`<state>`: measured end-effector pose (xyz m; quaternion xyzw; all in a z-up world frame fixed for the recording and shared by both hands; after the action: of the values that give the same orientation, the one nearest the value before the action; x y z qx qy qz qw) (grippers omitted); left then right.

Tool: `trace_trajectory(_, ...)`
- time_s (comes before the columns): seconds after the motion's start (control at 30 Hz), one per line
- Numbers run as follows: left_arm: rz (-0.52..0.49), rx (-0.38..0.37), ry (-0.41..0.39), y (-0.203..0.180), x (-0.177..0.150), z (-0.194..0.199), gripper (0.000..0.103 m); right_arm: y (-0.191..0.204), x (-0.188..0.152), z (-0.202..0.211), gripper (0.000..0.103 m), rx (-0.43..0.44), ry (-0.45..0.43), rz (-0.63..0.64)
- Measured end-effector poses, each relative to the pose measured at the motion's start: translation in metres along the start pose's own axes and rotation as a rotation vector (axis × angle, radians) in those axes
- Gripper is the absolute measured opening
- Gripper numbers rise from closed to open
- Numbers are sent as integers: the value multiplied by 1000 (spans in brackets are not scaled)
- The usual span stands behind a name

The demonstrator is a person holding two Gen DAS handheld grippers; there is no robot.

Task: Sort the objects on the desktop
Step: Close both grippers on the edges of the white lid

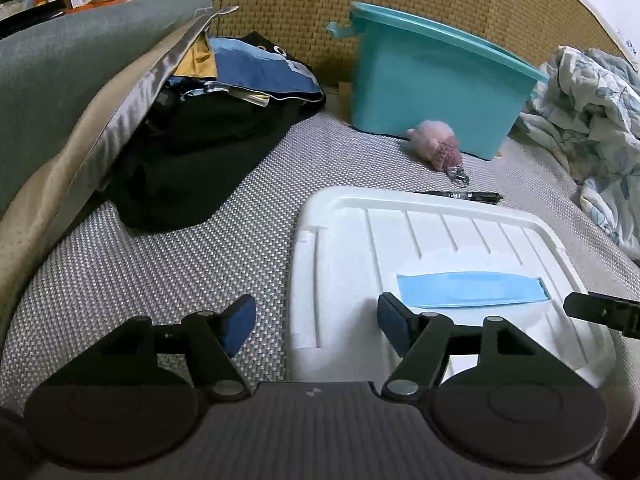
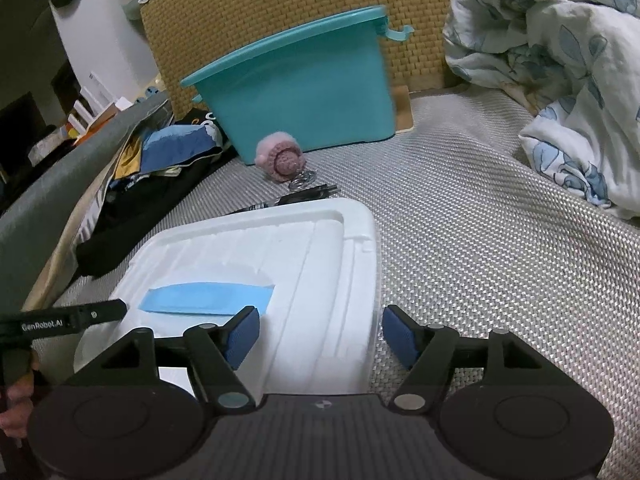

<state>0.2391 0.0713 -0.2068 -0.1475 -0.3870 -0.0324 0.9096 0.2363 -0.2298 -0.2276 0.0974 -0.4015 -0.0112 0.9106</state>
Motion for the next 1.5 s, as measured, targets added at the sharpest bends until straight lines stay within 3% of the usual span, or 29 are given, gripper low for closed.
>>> trace_trajectory(0.5,11,18,-3,3,-1,-2,80,10,-4,-1,73,-44,-18,50)
trace_trajectory(1.1,-1,19,-13,1,-2,-2,81,10,-4,-1,76,-43,-20,36)
trace_trajectory(1.17,-35,13,-21,-4,-3,-1,79,12,-4,0,77,-42,-23,45)
trace_trajectory(1.2,-54,-33,-9,-9,-4,-2,79,12,-4,0,77,-39,-25,51)
trace_trajectory(1.23,-75,-67,5,-16,-6,-3,88,13,-4,0,78,-35,-26,56)
trace_trajectory(1.33,-175,-44,-16,-33,-9,-4,87,14,-4,0,79,-48,-32,71)
trace_trajectory(1.5,-228,-60,-14,-41,-9,-4,87,12,-4,-1,79,-40,-26,63)
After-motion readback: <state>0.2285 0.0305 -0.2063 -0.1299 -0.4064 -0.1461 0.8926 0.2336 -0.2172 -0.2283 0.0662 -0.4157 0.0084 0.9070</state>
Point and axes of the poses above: each gripper's, at about its wrist camera, not at the fingertips, and z roughly against the way its jaws point, y to its left, x to its top, the point moved 2 cm from there along -z, roughly the way its jaws point, and after that the axes turned 11 degrees about -x, right-handed, at the moved point
